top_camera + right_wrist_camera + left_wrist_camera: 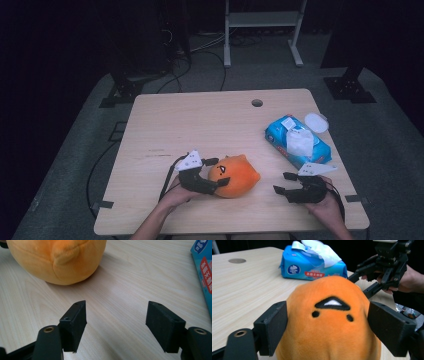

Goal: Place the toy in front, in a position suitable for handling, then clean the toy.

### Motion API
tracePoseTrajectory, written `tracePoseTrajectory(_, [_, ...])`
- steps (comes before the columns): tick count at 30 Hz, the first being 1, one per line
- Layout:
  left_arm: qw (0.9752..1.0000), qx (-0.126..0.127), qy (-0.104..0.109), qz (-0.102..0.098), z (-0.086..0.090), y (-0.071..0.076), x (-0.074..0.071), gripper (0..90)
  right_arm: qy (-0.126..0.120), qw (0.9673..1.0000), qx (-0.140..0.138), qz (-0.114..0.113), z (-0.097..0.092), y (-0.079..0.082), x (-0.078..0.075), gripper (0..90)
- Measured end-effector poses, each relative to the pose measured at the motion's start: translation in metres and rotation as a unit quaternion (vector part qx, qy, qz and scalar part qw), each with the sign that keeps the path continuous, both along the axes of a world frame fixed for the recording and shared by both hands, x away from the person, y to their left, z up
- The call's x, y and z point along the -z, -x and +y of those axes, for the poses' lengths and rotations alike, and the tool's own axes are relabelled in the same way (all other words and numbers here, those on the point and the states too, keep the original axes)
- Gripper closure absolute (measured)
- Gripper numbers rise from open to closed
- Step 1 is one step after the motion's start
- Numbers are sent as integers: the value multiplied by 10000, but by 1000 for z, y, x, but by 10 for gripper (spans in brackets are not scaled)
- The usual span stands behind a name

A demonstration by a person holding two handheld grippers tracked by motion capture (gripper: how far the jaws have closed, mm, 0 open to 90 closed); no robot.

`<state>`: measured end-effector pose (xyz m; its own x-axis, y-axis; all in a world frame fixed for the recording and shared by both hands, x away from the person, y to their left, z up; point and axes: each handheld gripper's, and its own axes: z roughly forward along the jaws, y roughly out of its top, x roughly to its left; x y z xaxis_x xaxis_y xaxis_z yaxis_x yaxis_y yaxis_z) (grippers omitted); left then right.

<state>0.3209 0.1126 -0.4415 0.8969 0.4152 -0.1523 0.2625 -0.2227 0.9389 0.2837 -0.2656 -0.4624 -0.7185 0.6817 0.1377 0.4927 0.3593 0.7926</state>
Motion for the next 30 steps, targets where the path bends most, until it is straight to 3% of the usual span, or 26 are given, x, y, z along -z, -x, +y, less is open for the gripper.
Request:
tracePoseTrajectory(6, [9987, -475, 168, -89, 27, -6, -13, 98, -20, 10000, 19, -3, -1, 0, -1, 316])
tracePoseTrajectory(12, [9959, -871, 220, -94, 53, -13, -14, 90, 3, 10000, 42, -33, 0, 2, -2, 316])
tracePoseTrajectory(16, [9954, -934, 184, -109, 58, -15, -14, 90, -221, 9996, 111, -124, -1, 0, -7, 315])
tracePoseTrajectory(24, [9961, -867, -51, -154, 56, -15, -10, 89, -231, 9985, 317, -386, -13, -7, -24, 316])
tracePoseTrajectory(30, [9952, -975, -63, -102, 62, -18, -8, 89, -224, 9964, 479, -660, -22, -18, -41, 319])
